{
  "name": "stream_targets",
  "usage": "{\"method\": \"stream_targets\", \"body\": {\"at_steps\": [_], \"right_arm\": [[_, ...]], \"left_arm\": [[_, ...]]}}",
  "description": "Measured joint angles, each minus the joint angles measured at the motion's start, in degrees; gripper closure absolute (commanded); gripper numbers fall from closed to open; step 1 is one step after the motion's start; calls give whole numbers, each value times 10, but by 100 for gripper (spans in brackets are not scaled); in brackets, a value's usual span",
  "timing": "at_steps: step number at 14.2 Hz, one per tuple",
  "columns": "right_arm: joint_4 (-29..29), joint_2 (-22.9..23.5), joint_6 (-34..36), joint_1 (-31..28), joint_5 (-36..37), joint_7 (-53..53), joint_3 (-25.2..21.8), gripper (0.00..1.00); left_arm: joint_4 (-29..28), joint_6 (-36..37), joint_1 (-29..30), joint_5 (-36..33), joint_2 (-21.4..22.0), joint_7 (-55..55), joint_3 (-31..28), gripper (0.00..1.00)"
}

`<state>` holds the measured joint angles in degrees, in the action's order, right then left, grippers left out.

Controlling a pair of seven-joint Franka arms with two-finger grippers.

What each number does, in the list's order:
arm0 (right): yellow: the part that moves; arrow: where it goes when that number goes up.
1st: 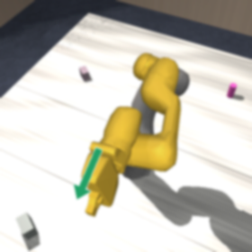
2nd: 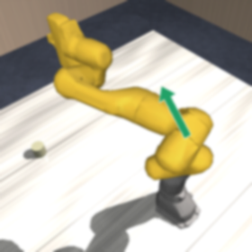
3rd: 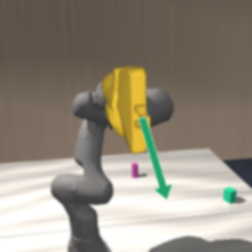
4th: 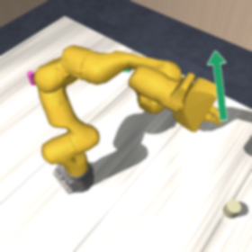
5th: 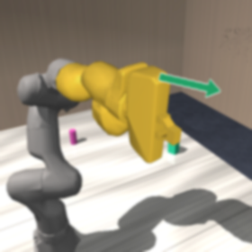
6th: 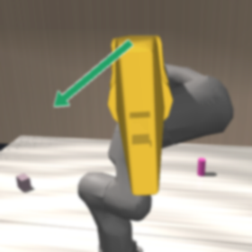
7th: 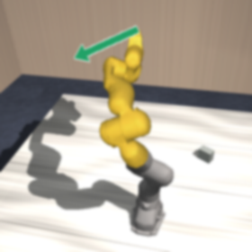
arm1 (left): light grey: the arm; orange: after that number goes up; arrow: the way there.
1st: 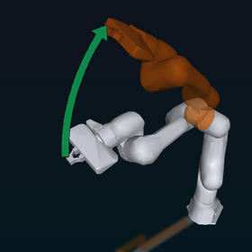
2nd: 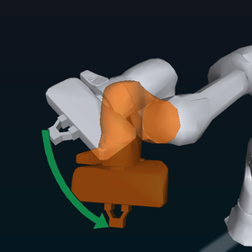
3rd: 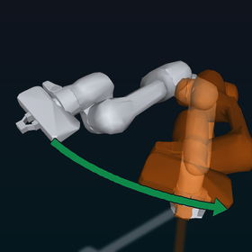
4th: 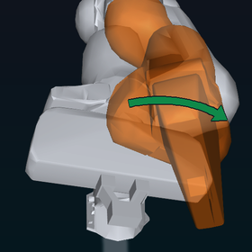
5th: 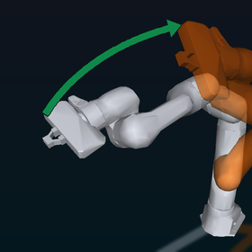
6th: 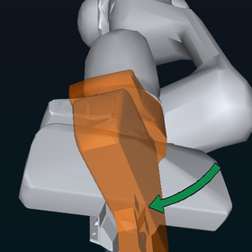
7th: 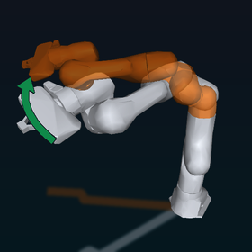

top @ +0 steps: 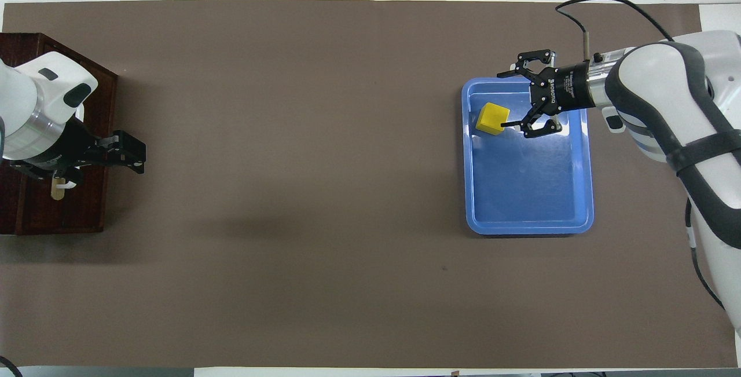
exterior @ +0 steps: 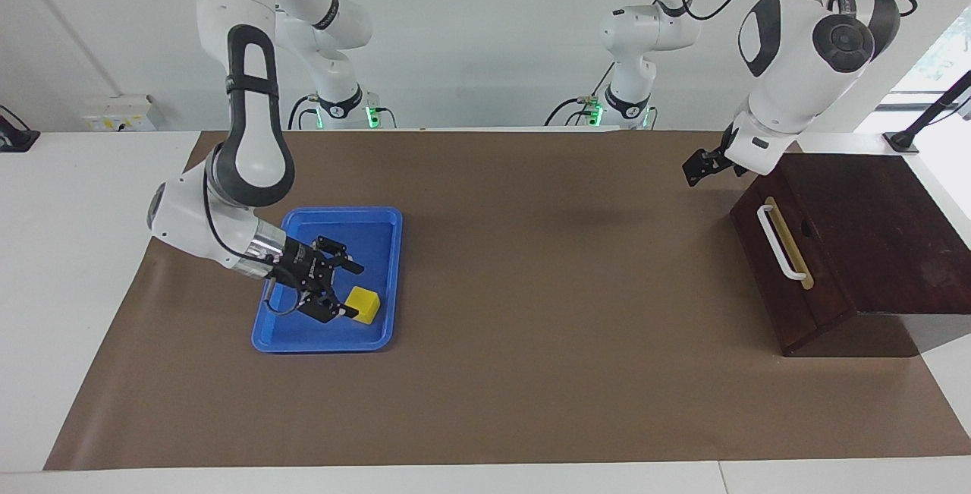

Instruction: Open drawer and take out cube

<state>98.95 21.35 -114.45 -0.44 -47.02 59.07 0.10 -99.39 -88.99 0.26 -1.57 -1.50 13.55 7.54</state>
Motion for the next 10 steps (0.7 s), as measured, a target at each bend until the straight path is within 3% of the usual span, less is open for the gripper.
{"method": "stream_targets", "body": {"at_steps": [5, 10], "right_arm": [[-68, -84, 163, -5, 166, -52, -2, 0], [-117, -136, 270, -7, 322, -320, -3, 0]], "left_arm": [[4, 10, 2, 0, 6, 0, 0, 0], [10, 18, 5, 0, 8, 0, -2, 0]]}}
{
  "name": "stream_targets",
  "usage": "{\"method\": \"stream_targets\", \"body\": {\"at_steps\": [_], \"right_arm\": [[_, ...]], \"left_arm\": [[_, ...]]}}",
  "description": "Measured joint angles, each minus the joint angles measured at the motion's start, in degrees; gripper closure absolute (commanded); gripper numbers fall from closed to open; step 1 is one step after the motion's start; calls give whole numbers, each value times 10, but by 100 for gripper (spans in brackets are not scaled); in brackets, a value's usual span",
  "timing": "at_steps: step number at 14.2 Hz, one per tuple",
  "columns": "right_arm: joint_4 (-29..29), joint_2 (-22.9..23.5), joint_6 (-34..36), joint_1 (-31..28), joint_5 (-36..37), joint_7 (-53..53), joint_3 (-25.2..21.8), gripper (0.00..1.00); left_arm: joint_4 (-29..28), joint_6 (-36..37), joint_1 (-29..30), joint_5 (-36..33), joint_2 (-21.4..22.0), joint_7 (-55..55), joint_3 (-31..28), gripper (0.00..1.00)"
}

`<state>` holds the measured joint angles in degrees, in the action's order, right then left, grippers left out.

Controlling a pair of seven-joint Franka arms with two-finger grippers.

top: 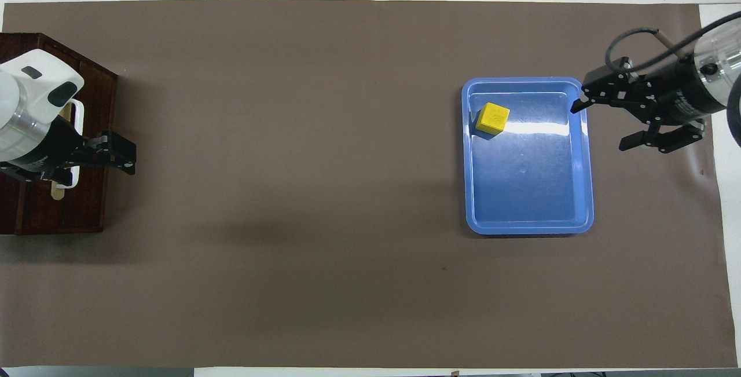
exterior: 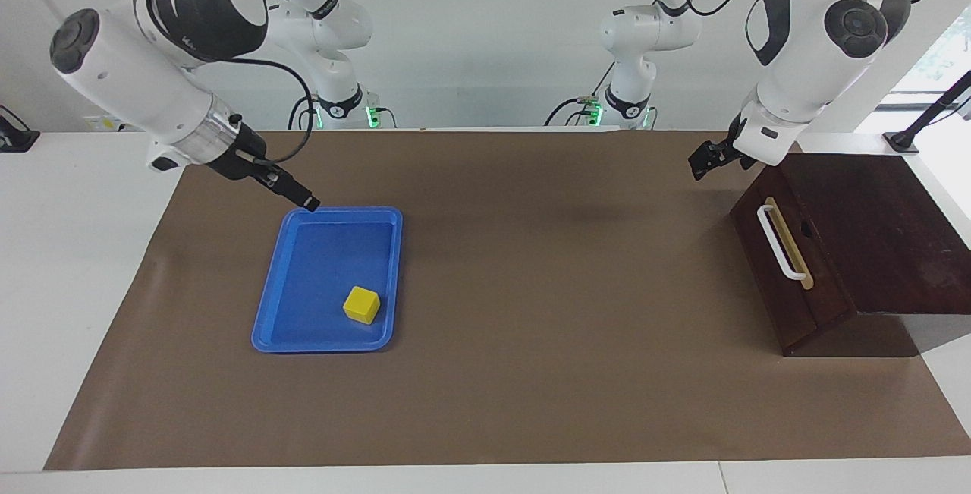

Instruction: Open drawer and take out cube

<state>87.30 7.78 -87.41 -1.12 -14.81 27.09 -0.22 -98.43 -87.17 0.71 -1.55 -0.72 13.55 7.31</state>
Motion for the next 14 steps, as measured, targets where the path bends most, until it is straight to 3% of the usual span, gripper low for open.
{"method": "stream_targets", "body": {"at_steps": [3, 5, 8, 11, 14], "right_arm": [[0, -39, 11, 1, 96, -190, 6, 0], [0, -54, 11, 0, 122, -278, 8, 0], [18, -62, -9, 0, 127, -329, 7, 0], [84, -80, -44, -1, 132, -341, 7, 0], [104, -89, -37, -6, 141, -341, 6, 0]], "left_arm": [[7, 21, 3, 0, 7, 0, 0, 0], [8, 25, 4, 0, 11, 0, -2, 0], [8, 25, 4, 0, 12, 0, -10, 0], [8, 25, 4, 0, 22, 0, -9, 0], [8, 25, 4, 0, 29, 0, -9, 0]]}}
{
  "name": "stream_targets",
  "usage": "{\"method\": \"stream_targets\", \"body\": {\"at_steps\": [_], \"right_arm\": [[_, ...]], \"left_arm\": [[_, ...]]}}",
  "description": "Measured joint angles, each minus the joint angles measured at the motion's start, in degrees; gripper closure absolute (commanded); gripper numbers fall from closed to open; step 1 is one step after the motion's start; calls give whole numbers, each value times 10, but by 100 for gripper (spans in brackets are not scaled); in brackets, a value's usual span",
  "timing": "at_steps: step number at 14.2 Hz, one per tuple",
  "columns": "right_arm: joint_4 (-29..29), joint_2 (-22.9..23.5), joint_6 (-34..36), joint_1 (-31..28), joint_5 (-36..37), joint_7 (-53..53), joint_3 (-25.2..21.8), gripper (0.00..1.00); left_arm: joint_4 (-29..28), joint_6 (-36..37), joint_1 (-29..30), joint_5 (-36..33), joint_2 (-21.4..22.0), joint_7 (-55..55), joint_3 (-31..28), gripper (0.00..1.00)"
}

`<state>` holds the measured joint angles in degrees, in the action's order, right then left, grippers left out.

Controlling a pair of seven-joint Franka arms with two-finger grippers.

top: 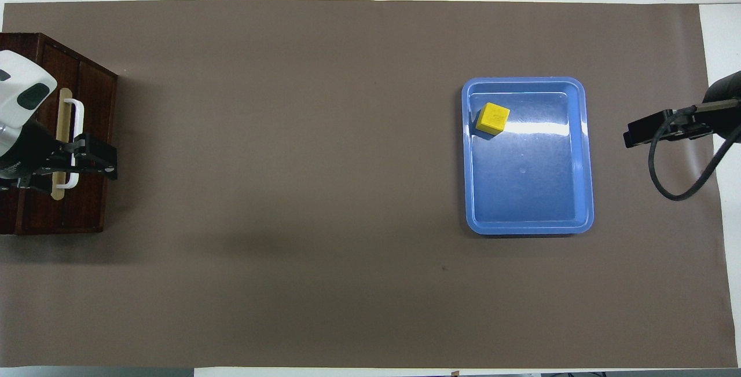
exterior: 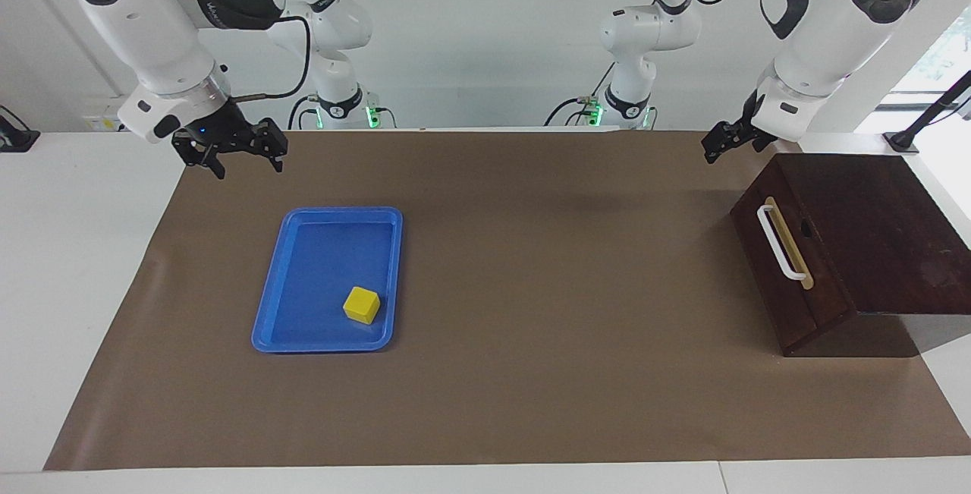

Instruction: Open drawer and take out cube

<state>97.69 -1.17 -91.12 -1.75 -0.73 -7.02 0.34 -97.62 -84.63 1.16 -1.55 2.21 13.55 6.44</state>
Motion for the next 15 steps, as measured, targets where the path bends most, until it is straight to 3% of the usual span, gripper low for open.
{"method": "stream_targets", "body": {"at_steps": [4, 15], "right_arm": [[-35, 0, 54, -10, 0, 0, 0, 0], [-38, 1, 51, -9, 33, 0, 5, 0]], "left_arm": [[0, 0, 0, 0, 1, 0, 0, 0], [0, 0, 0, 0, 1, 0, -1, 0]]}}
